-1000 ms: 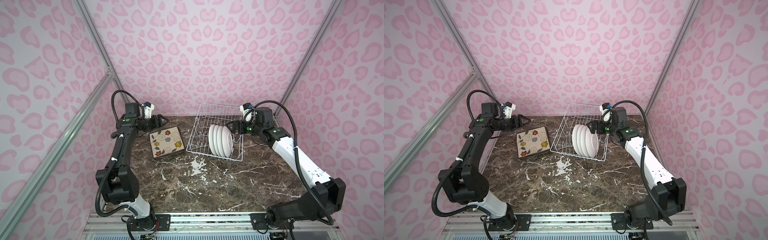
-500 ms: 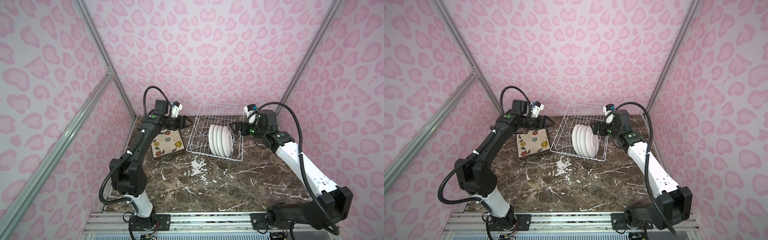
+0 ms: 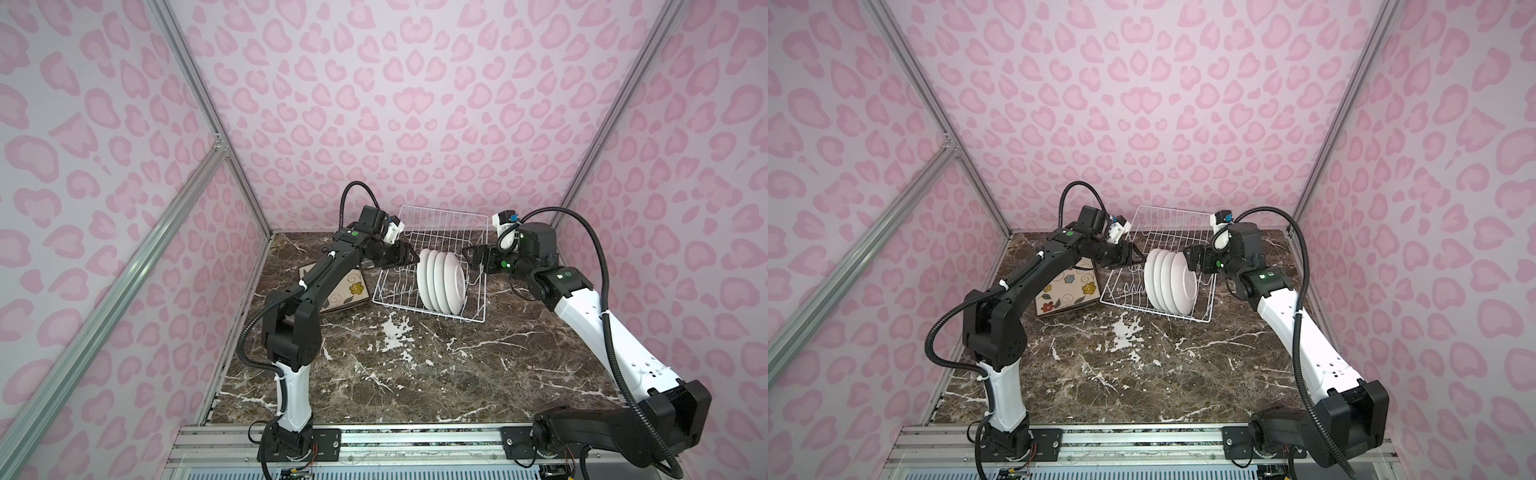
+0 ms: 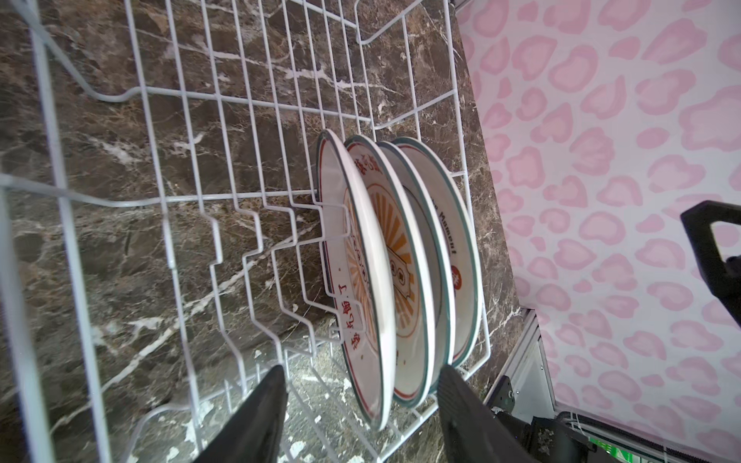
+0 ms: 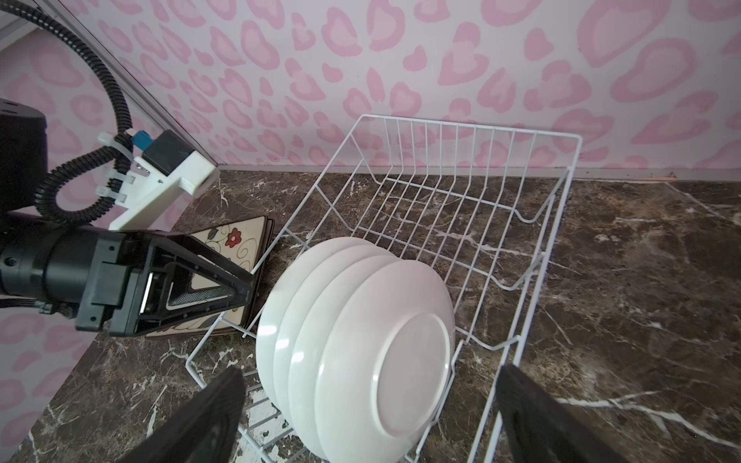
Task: Unload the plates from the dish rack
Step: Pick up a plate from the dish rack.
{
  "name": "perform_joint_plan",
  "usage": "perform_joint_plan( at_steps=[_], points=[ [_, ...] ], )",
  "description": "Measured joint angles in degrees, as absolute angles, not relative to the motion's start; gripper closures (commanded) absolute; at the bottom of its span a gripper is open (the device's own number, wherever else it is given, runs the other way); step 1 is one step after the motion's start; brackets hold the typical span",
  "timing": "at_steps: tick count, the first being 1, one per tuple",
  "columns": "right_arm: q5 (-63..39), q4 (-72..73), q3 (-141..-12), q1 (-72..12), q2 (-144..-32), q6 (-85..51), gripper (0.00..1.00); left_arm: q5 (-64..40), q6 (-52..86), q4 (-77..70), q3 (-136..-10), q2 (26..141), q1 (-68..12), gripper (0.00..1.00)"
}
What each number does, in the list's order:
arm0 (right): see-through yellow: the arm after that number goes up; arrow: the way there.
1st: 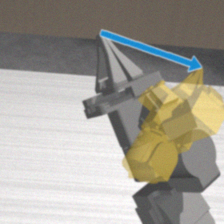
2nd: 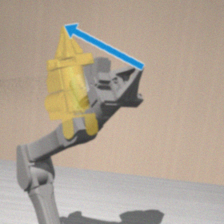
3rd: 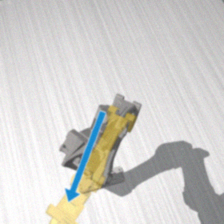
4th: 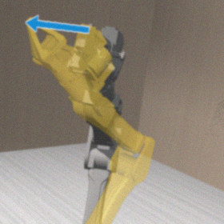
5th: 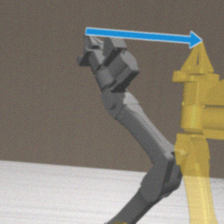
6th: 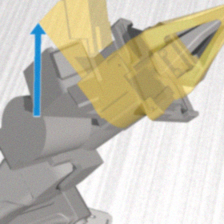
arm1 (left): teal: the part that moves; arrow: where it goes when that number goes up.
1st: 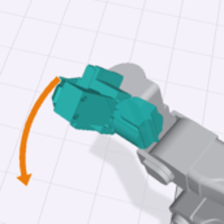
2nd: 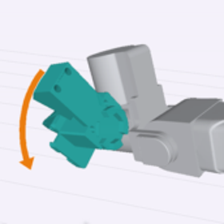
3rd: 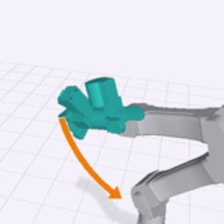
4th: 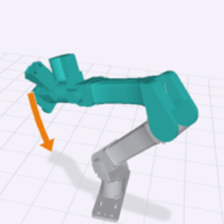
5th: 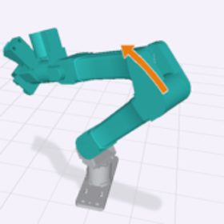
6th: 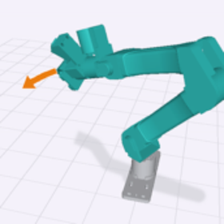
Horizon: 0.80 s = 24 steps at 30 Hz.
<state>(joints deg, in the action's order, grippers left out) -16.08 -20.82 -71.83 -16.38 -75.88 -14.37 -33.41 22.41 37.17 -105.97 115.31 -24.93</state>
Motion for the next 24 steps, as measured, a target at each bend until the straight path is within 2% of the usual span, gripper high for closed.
perform_joint_plan(
  at_steps=[16,17,24],
  points=[
    [-15.2,-20.73,-71.0,-16.14,-75.57,-14.33,0.01,-32.49,24.97,37.1,-110.02,121.6,-27.51,0.62],
    [-15.2,-20.64,-71.0,-16.12,-75.64,-14.33,0.01,-32.45,25.47,36.84,-110.02,121.89,-27.83,0.68],
    [-15.22,-20.75,-71.05,-15.7,-75.92,-13.89,0.01,-32.97,28.82,35.18,-109.89,123.55,-29.43,0.84]
  ],
)
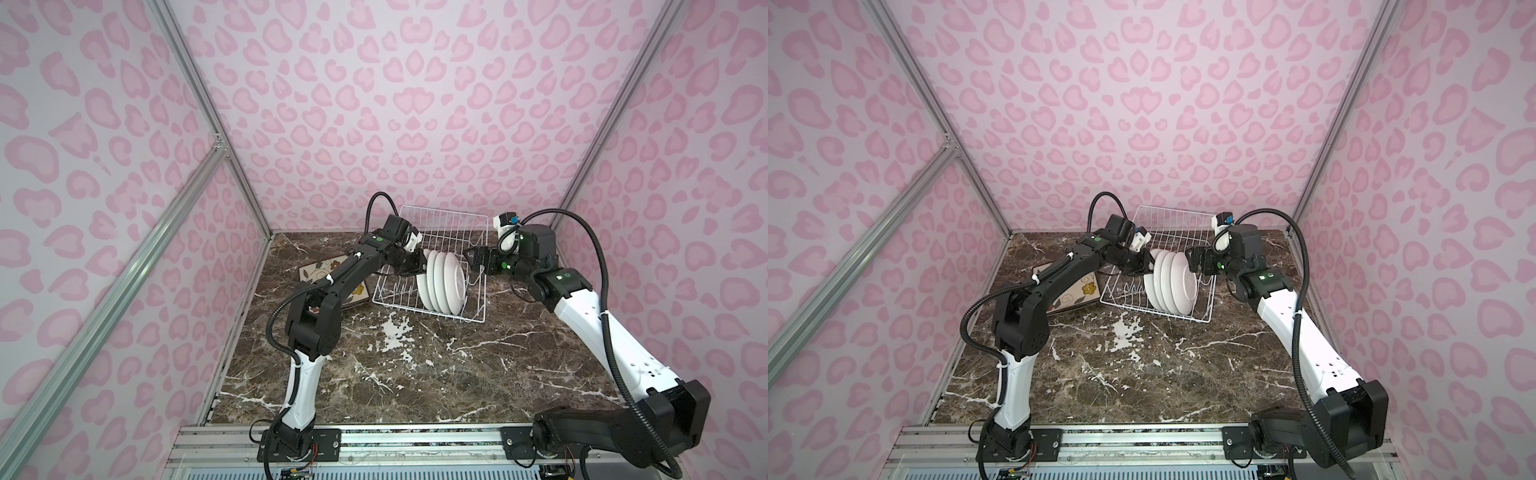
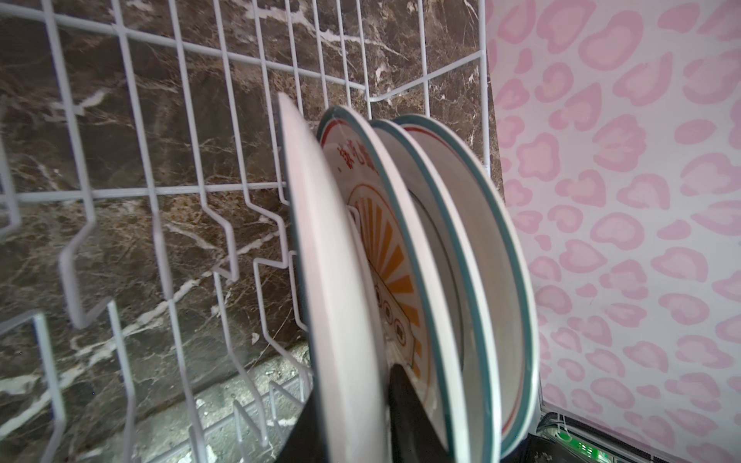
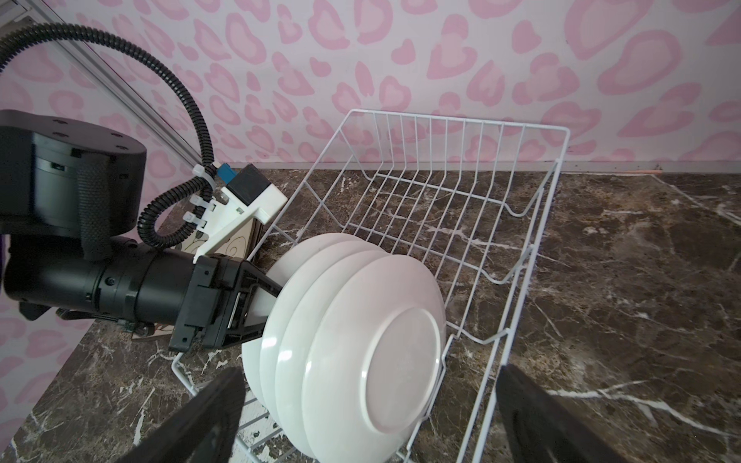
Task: Unload the plates from the dish rack
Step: Pick up a plate from the dish rack.
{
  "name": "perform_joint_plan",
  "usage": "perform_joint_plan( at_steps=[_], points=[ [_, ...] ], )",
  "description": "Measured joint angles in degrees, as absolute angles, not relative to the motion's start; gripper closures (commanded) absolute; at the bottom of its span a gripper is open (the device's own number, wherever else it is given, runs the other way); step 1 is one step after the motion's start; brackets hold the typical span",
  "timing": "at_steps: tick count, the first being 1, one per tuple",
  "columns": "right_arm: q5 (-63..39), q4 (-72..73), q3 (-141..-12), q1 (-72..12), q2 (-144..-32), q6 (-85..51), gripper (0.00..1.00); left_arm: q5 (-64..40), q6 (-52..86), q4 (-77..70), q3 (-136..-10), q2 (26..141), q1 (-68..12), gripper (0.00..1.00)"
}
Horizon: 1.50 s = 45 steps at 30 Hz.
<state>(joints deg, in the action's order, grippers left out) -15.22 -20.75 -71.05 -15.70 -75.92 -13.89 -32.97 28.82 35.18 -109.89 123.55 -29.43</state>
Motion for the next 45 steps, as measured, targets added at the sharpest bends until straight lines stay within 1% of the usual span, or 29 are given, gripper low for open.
perform_joint_plan(
  at_steps=[6,16,23,36,45],
  points=[
    [-16.75,-22.59,-71.94,-14.72,-76.93,-12.19,0.01,-35.42,33.08,29.17,-105.6,122.43,-29.43,0.96],
    [-19.27,-26.89,-73.76,-13.82,-77.84,-8.34,0.01,-34.5,41.32,19.25,-100.29,121.16,-30.35,0.96],
    [-19.51,-27.4,-73.76,-13.37,-77.87,-7.51,0.01,-32.12,47.11,14.7,-100.53,122.15,-32.21,0.96],
    [-19.49,-28.23,-73.76,-12.69,-77.78,-7.33,0.01,-28.69,51.35,13.41,-99.79,121.19,-33.87,0.96],
    [-19.53,-27.99,-73.76,-12.64,-77.36,-8.01,0.01,-29.02,52.58,17.8,-101.54,118.98,-33.87,0.96]
  ],
)
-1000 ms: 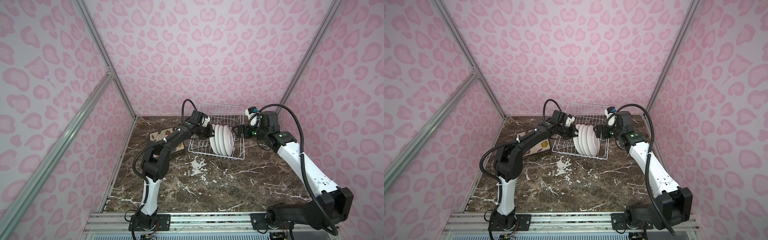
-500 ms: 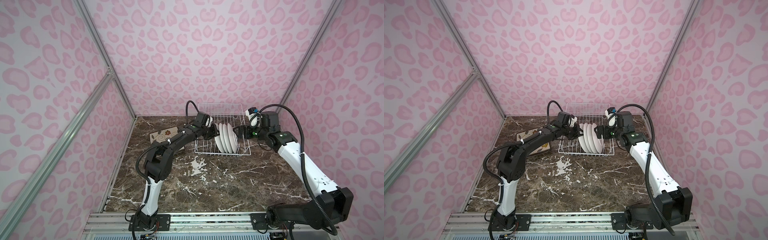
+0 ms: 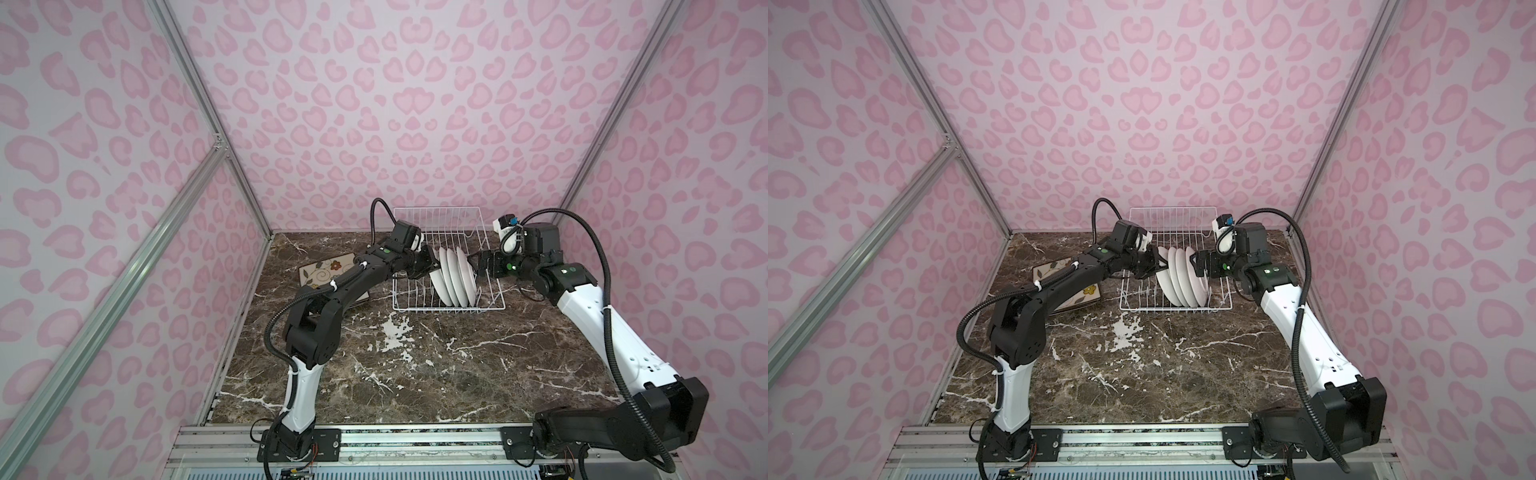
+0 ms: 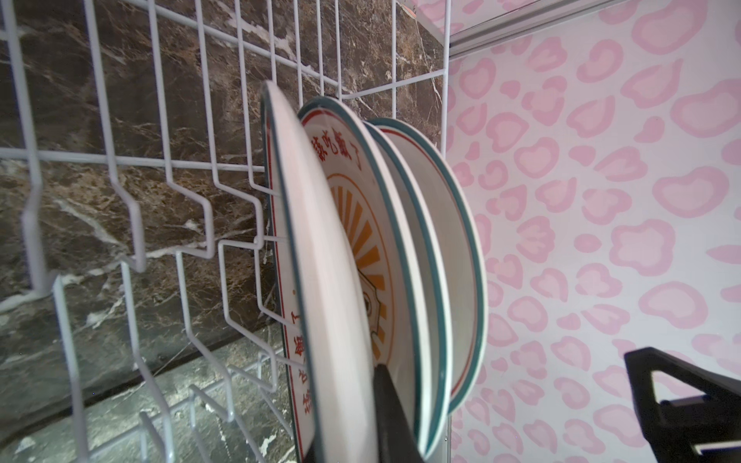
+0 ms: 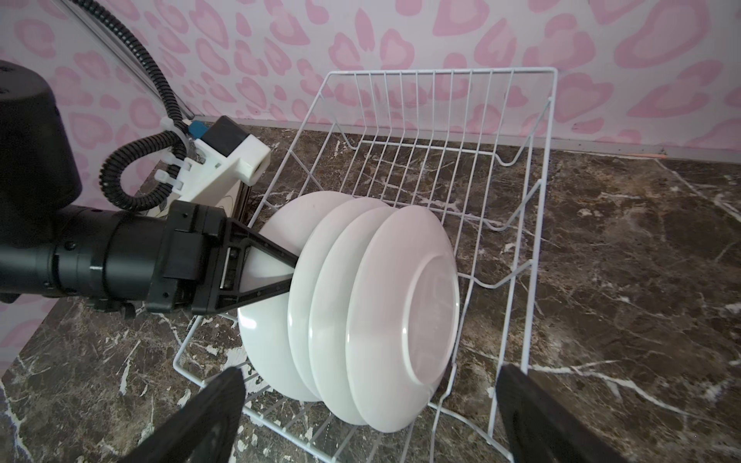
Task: Unload the plates from the dish rack
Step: Pick up a plate from the dish rack.
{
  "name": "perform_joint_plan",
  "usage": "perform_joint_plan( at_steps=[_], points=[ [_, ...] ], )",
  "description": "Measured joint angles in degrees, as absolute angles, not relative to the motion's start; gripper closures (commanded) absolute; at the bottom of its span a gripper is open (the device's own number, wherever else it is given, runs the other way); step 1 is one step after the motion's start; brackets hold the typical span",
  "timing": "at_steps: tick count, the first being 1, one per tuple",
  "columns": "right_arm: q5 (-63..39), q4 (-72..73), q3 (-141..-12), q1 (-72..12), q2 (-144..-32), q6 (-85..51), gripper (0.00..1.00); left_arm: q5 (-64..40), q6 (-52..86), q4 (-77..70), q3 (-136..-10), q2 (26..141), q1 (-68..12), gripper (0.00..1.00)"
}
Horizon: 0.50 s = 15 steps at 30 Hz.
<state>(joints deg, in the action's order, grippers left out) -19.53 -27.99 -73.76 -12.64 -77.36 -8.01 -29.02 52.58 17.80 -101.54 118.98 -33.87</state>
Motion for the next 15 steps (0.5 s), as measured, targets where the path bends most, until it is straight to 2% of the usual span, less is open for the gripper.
perform_joint_plan(
  at_steps=[15],
  points=[
    [-19.64,-25.93,-74.78,-12.64,-77.1,-10.07,0.01,-33.26,49.45,23.88,-103.39,116.29,-33.61,0.96]
  ],
)
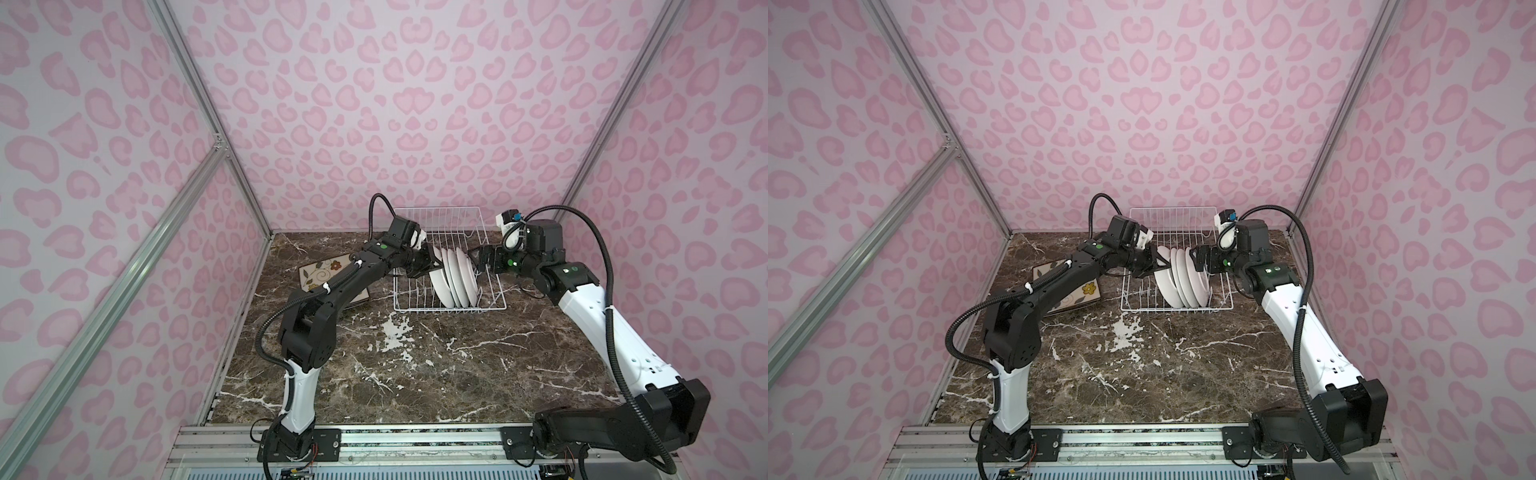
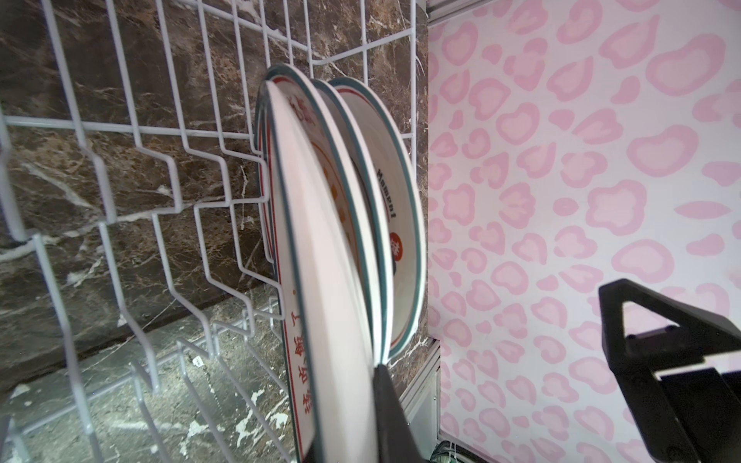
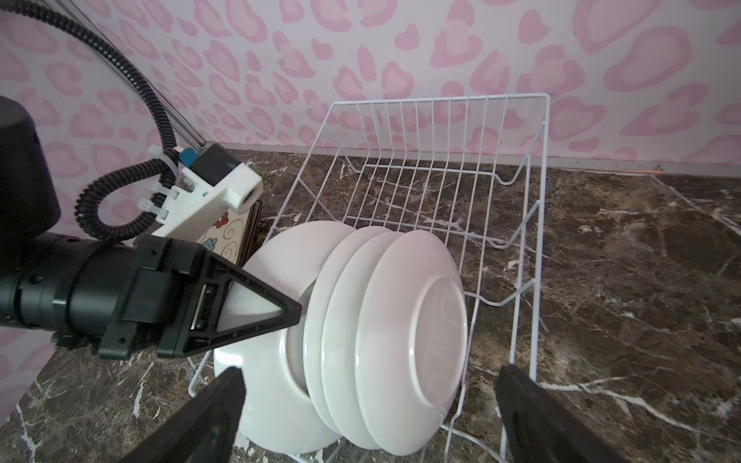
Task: Unload the plates from the dish rack
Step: Pick up a plate from the dish rack.
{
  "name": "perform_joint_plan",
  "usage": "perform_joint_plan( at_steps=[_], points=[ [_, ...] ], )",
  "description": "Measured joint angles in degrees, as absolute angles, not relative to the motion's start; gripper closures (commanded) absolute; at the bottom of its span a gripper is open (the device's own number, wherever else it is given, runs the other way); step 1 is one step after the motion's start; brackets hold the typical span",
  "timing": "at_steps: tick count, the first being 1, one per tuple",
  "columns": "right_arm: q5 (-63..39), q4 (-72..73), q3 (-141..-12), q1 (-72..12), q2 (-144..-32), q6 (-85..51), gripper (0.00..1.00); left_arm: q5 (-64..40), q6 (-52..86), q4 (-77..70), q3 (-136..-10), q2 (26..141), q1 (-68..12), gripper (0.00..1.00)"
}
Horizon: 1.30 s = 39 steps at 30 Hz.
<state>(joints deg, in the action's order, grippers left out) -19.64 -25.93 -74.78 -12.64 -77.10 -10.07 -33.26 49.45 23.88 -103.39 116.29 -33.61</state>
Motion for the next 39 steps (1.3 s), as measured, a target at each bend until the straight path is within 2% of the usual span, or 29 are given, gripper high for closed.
perform_joint_plan(
  at_steps=[27,33,39],
  points=[
    [-20.03,-23.49,-77.01,-12.64,-77.67,-14.2,0.01,-34.28,45.34,26.55,-99.02,105.21,-29.21,0.96],
    [-19.99,-23.27,-77.01,-12.64,-77.97,-16.6,0.01,-28.69,39.94,30.94,-101.47,101.91,-28.16,0.96],
    [-22.46,-22.24,-78.11,-12.64,-79.64,-20.03,0.01,-21.63,28.08,33.78,-108.57,100.07,-27.9,0.97]
  ],
)
